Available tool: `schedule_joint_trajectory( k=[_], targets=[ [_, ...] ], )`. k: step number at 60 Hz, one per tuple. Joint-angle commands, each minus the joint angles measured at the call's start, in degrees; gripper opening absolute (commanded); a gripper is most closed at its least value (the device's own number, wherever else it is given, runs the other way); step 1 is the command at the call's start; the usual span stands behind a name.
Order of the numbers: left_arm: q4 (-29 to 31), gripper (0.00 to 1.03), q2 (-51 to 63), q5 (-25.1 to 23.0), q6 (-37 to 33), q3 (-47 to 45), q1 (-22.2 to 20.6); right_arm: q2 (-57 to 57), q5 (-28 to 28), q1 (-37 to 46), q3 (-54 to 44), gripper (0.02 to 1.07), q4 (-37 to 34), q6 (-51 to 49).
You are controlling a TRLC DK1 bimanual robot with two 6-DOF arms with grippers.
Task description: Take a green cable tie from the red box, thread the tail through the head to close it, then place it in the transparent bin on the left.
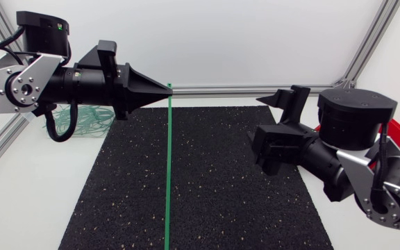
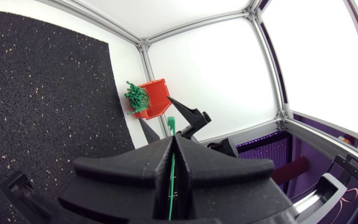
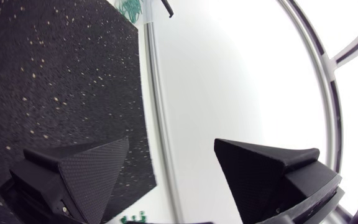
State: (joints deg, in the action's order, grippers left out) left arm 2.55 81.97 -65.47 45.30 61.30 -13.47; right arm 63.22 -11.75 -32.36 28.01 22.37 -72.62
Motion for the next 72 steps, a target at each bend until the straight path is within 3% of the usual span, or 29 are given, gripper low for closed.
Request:
schedule_joint_trajectory(
  k=[1, 8, 12, 14, 20, 26, 32, 38, 46, 72],
  targets=[
    [-0.4, 0.04, 2.2, -1.5, 2.6, 1.9, 1.2, 3.4, 0.9, 1.0, -3.1, 1.03, 7.3, -12.4],
    [-1.6, 0.04, 5.9, -3.6, 1.3, 2.9, 2.0, 4.5, 7.1, 1.0, -3.6, 1.03, 9.2, -14.7],
    [-1.6, 0.04, 8.2, -4.0, -0.6, 4.0, 2.5, 4.4, 20.8, 4.3, -5.4, 1.03, 12.2, -16.8],
    [-1.6, 0.04, 9.3, -4.3, -1.9, 4.6, 2.8, 3.8, 35.8, 9.2, -6.1, 1.03, 12.2, -19.7],
    [-1.5, 0.04, 11.6, -4.2, -5.3, 5.5, 2.9, 7.4, 37.6, 8.7, -6.3, 1.04, 16.0, -22.6],
    [-1.5, 0.04, 13.8, -4.4, -7.8, 6.3, 2.8, 10.2, 46.6, 8.6, -7.6, 1.04, 22.3, -24.2],
    [-1.4, 0.04, 16.6, -4.8, -8.3, 8.1, 2.3, 14.5, 46.6, 7.0, -7.6, 1.04, 29.1, -25.6],
    [-1.4, 0.04, 18.7, -4.8, -8.6, 10.2, 2.0, 17.0, 45.8, 4.9, -9.1, 1.03, 31.1, -39.3],
    [-1.1, 0.04, 20.9, -4.8, -8.6, 12.8, 1.7, 20.5, 45.3, 1.2, -10.1, 1.03, 34.7, -41.3],
    [-0.5, 0.04, 24.5, -4.8, -9.4, 16.6, 2.3, 20.8, 44.4, -9.2, -10.0, 1.02, 33.4, -42.9]
  ],
)
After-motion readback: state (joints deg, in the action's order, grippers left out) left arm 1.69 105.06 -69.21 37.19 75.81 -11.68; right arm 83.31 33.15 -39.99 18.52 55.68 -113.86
